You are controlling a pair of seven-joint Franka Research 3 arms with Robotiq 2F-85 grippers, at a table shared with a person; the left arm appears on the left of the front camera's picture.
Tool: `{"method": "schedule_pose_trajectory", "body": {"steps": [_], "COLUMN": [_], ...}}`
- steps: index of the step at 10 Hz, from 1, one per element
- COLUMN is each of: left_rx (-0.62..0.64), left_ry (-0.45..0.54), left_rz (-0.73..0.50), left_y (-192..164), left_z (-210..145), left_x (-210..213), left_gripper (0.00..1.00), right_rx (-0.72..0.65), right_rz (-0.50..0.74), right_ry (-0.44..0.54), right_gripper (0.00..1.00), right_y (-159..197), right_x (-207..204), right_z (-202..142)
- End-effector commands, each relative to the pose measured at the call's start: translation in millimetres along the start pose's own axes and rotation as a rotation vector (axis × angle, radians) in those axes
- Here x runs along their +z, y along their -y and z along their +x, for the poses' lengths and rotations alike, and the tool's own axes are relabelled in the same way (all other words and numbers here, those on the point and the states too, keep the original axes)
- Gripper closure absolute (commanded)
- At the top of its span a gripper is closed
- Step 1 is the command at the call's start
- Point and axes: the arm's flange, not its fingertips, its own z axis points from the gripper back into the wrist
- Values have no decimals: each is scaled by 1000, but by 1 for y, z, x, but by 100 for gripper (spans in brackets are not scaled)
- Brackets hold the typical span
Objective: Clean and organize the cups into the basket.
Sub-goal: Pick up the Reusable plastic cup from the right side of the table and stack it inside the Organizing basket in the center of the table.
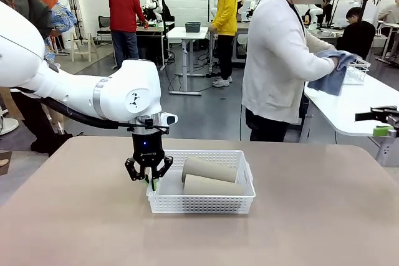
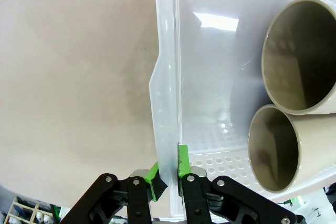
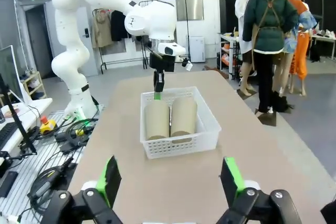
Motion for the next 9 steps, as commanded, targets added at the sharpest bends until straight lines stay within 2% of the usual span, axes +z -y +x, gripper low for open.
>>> {"method": "schedule_pose_trajectory", "body": {"steps": [1, 4, 9], "left_rx": [1, 1, 1], "left_ry": [8, 8, 8], "left_rz": [-4, -4, -4], "left_y": [1, 1, 1], "left_z": [0, 0, 0], "left_x": [2, 2, 2], "left_gripper": [100, 100, 100], "right_rx": [22, -6, -19], "right_rz": [19, -44, -47], "right_ry": [8, 42, 32], "right_gripper": [0, 0, 0], "right_y": [-7, -16, -13], "right_x": [13, 42, 37], "right_z": [-6, -33, -26]}}
